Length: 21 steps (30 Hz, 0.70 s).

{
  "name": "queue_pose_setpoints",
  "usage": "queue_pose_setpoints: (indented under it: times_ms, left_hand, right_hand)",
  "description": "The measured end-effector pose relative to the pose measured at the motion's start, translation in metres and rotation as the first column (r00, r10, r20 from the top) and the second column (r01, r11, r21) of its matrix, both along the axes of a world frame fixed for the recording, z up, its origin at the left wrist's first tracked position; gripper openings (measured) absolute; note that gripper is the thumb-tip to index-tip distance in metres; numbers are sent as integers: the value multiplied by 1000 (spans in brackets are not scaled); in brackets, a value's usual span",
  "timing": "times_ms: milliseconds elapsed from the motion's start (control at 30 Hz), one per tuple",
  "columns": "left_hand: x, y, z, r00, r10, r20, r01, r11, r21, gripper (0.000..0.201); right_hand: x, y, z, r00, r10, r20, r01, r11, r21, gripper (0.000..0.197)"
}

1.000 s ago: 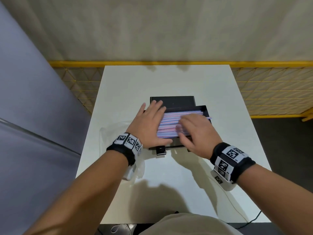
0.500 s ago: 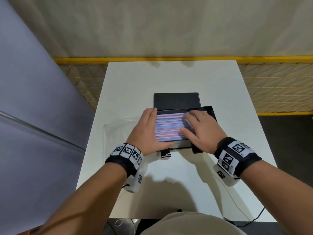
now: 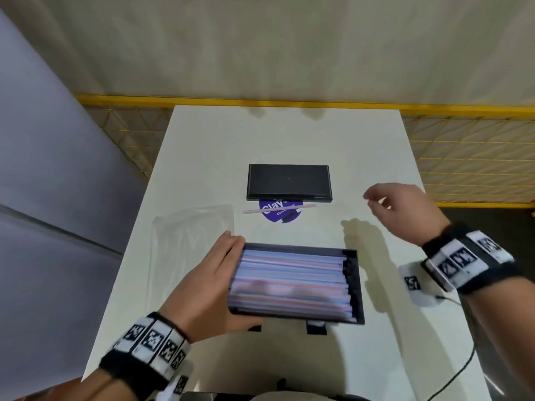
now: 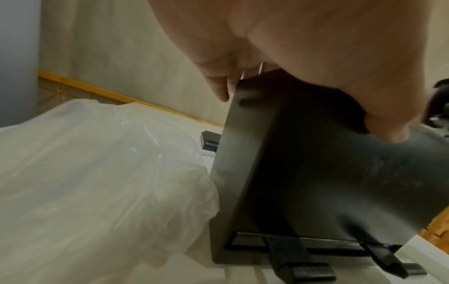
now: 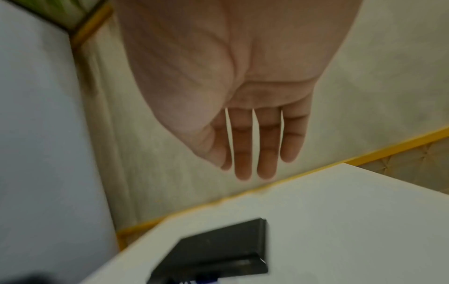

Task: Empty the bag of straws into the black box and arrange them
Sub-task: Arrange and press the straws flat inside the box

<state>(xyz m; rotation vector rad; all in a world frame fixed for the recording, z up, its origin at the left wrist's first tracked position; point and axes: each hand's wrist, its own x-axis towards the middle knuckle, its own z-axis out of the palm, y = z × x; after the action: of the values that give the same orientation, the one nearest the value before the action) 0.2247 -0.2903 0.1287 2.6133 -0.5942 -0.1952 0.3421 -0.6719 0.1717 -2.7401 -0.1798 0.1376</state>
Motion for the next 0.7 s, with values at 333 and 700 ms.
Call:
queue_pose_setpoints:
  times_ms: [333, 700]
  left_hand:
    - [-36, 6, 10, 997, 53, -50, -51, 998, 40, 137]
    - [-34, 6, 5, 995, 68, -70, -66, 997, 38, 138]
  right_hand:
    - [61, 89, -85, 863, 380, -333, -501, 728, -468, 35]
    - [52, 70, -108, 858, 285, -428, -463, 789, -404, 23]
